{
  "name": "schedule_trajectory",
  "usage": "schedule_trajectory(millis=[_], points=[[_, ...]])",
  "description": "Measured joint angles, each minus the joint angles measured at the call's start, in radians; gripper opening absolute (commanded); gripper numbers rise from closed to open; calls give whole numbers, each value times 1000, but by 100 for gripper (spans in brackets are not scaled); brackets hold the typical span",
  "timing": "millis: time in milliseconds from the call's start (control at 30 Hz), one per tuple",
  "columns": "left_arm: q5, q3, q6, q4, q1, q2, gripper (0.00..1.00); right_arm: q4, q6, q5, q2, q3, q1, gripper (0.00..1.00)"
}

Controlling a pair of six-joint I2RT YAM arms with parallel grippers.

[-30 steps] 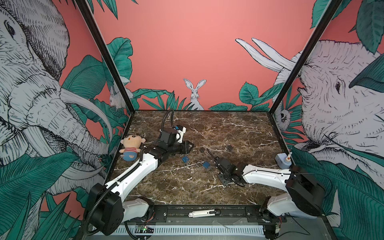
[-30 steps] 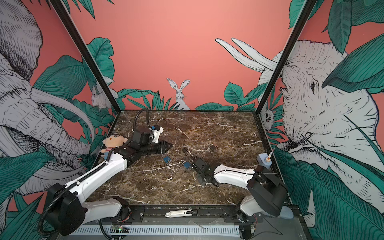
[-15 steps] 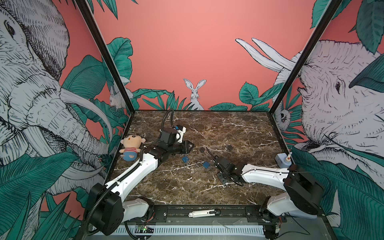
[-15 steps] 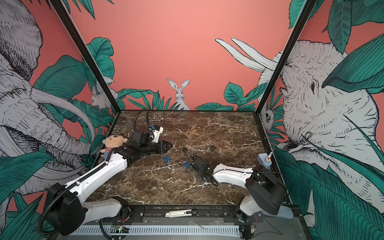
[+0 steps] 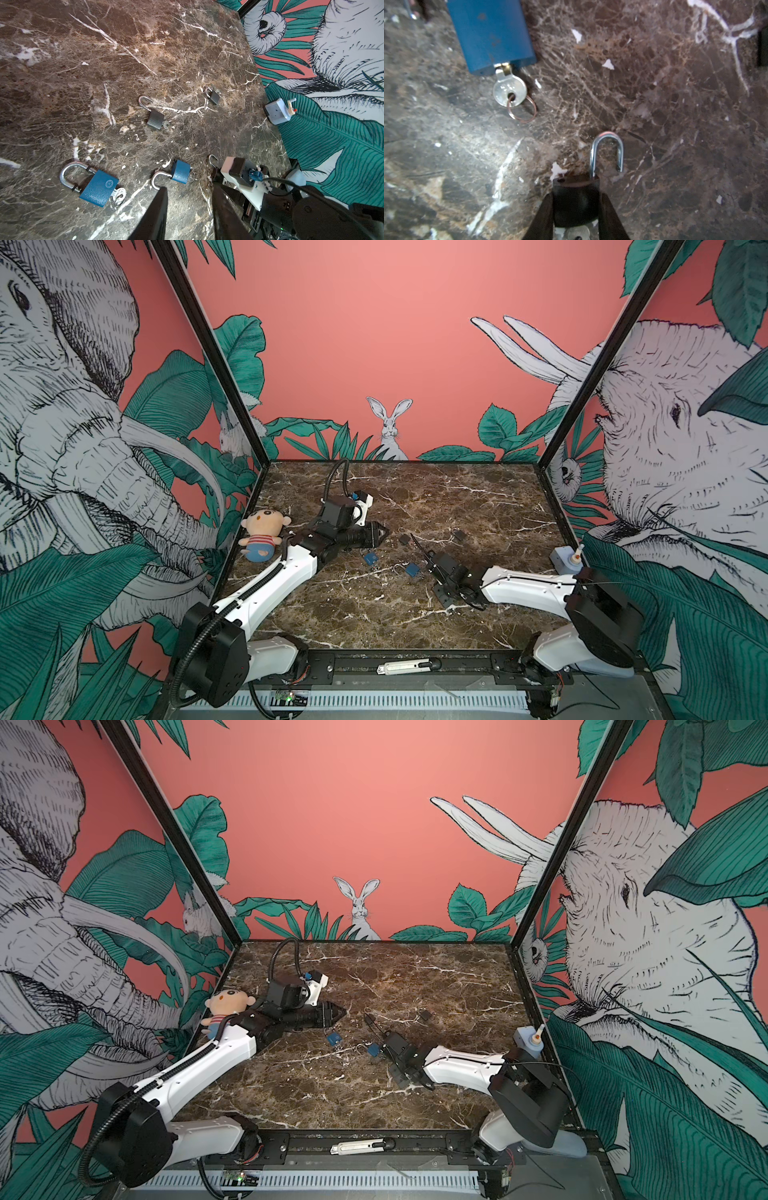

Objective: Lock with the key

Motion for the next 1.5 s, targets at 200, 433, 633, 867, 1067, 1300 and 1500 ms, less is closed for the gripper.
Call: schedule_trajectory(millis=[200, 433, 633, 867, 1067, 1300, 1500], points=[[48, 0, -1, 4, -1, 10, 37, -70, -27, -27, -99, 71, 0, 7], [92, 0, -5, 69, -78, 43, 37, -117, -61, -45, -216, 175, 0, 6], [143, -3, -58, 190, -157, 136, 41, -143, -79, -50, -257, 215, 7, 7], [168, -8, -130, 332, -164, 209, 41, -164, -85, -52, -285, 227, 12, 6], [203, 11, -158, 387, -175, 251, 41, -169, -86, -52, -285, 227, 13, 6], [224, 23, -190, 447, -219, 299, 40, -169, -90, -51, -285, 227, 14, 6], [240, 33, -210, 465, -238, 333, 36, -169, -91, -51, -285, 227, 19, 6]])
